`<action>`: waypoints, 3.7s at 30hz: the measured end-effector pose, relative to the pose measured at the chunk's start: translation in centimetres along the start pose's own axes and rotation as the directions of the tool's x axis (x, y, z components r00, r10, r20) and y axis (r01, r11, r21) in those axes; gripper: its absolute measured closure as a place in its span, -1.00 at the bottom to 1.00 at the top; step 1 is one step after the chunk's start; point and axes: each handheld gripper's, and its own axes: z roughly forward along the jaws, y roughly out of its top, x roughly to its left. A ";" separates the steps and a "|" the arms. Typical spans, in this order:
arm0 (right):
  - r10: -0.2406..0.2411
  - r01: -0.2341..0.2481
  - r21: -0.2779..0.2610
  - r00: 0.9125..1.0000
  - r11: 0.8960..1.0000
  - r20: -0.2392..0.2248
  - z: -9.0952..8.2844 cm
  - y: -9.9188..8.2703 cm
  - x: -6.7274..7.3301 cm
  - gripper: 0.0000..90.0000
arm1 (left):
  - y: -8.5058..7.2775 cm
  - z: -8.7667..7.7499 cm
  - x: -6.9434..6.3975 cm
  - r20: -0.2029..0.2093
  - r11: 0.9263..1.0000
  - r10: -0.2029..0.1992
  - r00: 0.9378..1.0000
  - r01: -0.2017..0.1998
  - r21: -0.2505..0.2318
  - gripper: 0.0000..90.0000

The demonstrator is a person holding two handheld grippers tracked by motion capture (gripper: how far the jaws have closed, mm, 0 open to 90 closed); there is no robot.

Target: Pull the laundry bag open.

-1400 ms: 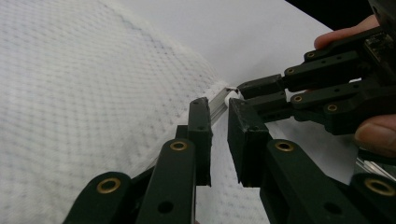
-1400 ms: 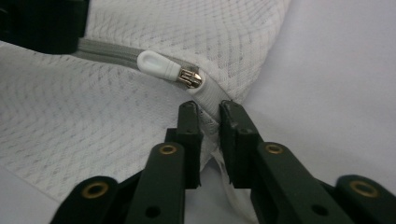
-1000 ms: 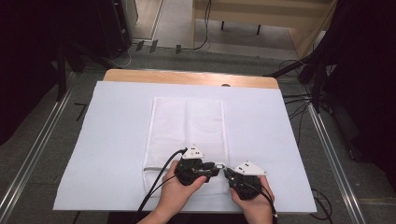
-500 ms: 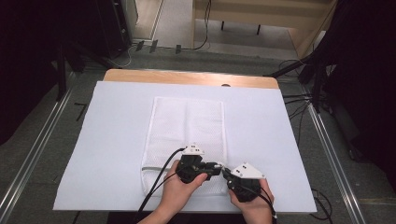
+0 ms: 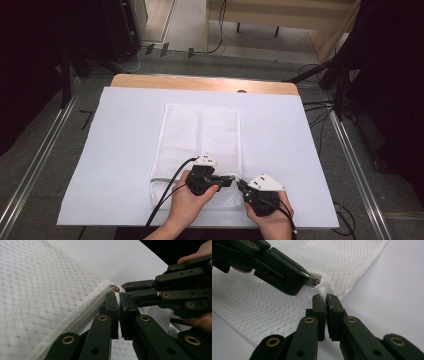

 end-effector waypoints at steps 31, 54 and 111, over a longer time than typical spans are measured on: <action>0.052 -0.051 -0.046 0.998 0.998 0.032 -1.6 1.0 -1.0 1.00 | -1.5 -3.2 4.0 -0.003 0.997 -0.081 0.997 0.081 -0.011 0.96; 0.041 -0.039 -0.040 0.998 0.998 0.043 -1.7 1.0 -0.7 1.00 | -7.5 -13.1 9.1 -0.176 0.991 -0.135 0.975 0.137 -0.001 0.95; 0.231 -0.206 -0.194 0.966 0.959 0.114 -5.0 -1.6 -9.8 -1.00 | -11.0 -22.1 11.2 -0.387 0.915 -0.078 0.919 -0.088 -0.393 -0.98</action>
